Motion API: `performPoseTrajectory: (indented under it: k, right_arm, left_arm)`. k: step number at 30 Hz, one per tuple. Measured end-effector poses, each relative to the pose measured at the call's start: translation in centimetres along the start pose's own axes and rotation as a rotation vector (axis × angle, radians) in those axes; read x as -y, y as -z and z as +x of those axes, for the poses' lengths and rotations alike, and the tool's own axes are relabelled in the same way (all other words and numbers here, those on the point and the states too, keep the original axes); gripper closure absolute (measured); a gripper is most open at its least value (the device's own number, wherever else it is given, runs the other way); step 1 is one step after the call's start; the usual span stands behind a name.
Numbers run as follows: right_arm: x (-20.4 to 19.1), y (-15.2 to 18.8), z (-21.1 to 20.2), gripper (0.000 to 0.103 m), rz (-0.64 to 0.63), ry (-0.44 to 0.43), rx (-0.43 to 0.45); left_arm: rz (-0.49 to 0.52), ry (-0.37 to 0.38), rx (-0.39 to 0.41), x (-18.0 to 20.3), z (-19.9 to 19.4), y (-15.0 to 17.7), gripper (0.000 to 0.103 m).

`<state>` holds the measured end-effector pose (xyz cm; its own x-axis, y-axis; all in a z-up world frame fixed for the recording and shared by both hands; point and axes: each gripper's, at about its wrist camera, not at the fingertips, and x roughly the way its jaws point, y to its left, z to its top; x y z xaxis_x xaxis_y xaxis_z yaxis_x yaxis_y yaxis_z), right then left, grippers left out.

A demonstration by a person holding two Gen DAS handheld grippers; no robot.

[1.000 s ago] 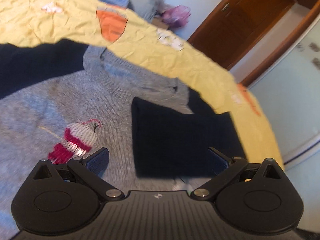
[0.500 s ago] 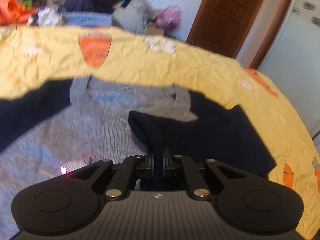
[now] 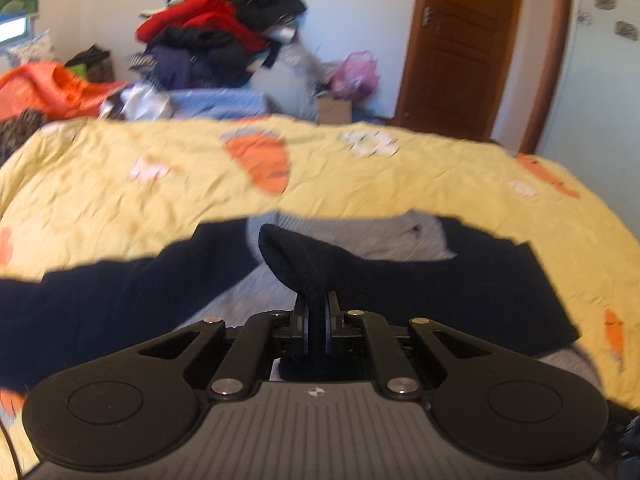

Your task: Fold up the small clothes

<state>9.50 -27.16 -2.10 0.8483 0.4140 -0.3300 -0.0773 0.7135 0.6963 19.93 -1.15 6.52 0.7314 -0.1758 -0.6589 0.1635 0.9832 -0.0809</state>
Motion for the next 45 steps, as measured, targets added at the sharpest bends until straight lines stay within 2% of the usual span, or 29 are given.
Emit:
performPoseTrajectory:
  k: [5, 7, 8, 9, 10, 11, 13, 14, 17, 20, 22, 26, 28, 31, 33, 34, 38, 41, 43, 45]
  right_arm:
    - [0.0, 0.0, 0.1, 0.034, -0.002, 0.004, 0.0]
    - [0.0, 0.0, 0.1, 0.034, -0.003, 0.004, 0.0]
    - [0.0, 0.0, 0.1, 0.034, -0.003, 0.004, 0.0]
    - [0.0, -0.1, 0.1, 0.034, -0.003, 0.003, 0.0]
    - [0.0, -0.1, 0.1, 0.034, -0.002, 0.003, 0.0]
    - [0.0, 0.0, 0.1, 0.034, -0.003, 0.003, 0.0]
    - [0.0, -0.1, 0.1, 0.034, -0.006, 0.004, -0.002]
    - [0.0, 0.0, 0.1, 0.033, -0.009, 0.006, -0.002]
    - [-0.2, 0.0, 0.2, 0.033, -0.021, 0.017, -0.008]
    - [-0.7, -0.1, 0.4, 0.033, -0.048, 0.048, -0.027]
    - [-1.8, -0.7, 0.6, 0.031, -0.099, 0.085, -0.045]
    - [-4.6, -4.4, 2.3, 0.027, -0.195, 0.074, 0.008]
    - [-5.3, -6.6, 5.0, 0.018, -0.238, 0.117, -0.011]
    - [-4.5, -8.6, 10.1, 0.021, -0.269, 0.254, -0.11]
    - [-3.4, -8.6, 11.9, 0.022, -0.307, 0.345, -0.154]
    - [-2.8, -8.3, 12.3, 0.022, -0.33, 0.362, -0.164]
    - [-2.3, -5.9, 11.6, 0.019, -0.47, 0.327, -0.112]
    - [-2.5, -5.9, 12.0, 0.015, -0.486, 0.334, -0.121]
    - [-2.9, -5.7, 12.2, 0.014, -0.512, 0.351, -0.128]
    - [-3.0, -5.8, 12.2, 0.014, -0.513, 0.351, -0.127]
  left_arm:
    - [-0.003, -0.053, -0.066, -0.7, 2.2, 1.5, 0.091]
    - [-0.019, -0.119, -0.09, -1.2, 2.4, 1.8, 0.075]
    - [-0.028, -0.159, -0.063, -1.4, 1.9, 1.9, 0.073]
    - [-0.04, -0.198, -0.004, -1.6, 0.9, 2.0, 0.073]
    - [-0.052, -0.222, 0.069, -1.6, -0.3, 2.1, 0.072]
    - [-0.067, -0.215, 0.135, -1.7, -1.4, 2.3, 0.068]
    - [-0.09, -0.141, 0.202, -1.4, -2.6, 2.8, 0.031]
    - [-0.076, -0.112, 0.208, -1.0, -2.5, 2.9, 0.027]
    - [-0.021, -0.078, 0.149, 0.5, -0.3, 3.8, 0.027]
    - [-0.064, -0.084, 0.03, 0.4, 3.3, 4.9, 0.028]
    - [-0.078, -0.073, 0.047, 0.1, 3.6, 5.5, 0.026]
    - [-0.076, -0.066, 0.047, -0.1, 3.5, 5.8, 0.025]
    - [-0.073, -0.069, 0.047, 0.0, 3.5, 5.7, 0.025]
    - [-0.071, -0.069, 0.047, -0.1, 3.4, 5.6, 0.024]
    - [-0.073, -0.066, 0.048, -0.1, 3.4, 5.6, 0.024]
    - [-0.076, -0.063, 0.049, -0.2, 3.5, 5.6, 0.024]
    - [-0.09, -0.042, 0.053, -0.5, 3.7, 5.3, 0.02]
    - [-0.115, -0.044, 0.071, -1.1, 2.8, 5.5, 0.02]
    - [-0.147, -0.08, 0.128, -2.9, 0.8, 5.9, 0.02]
    - [-0.227, -0.096, 0.216, -6.5, -2.2, 6.2, 0.02]
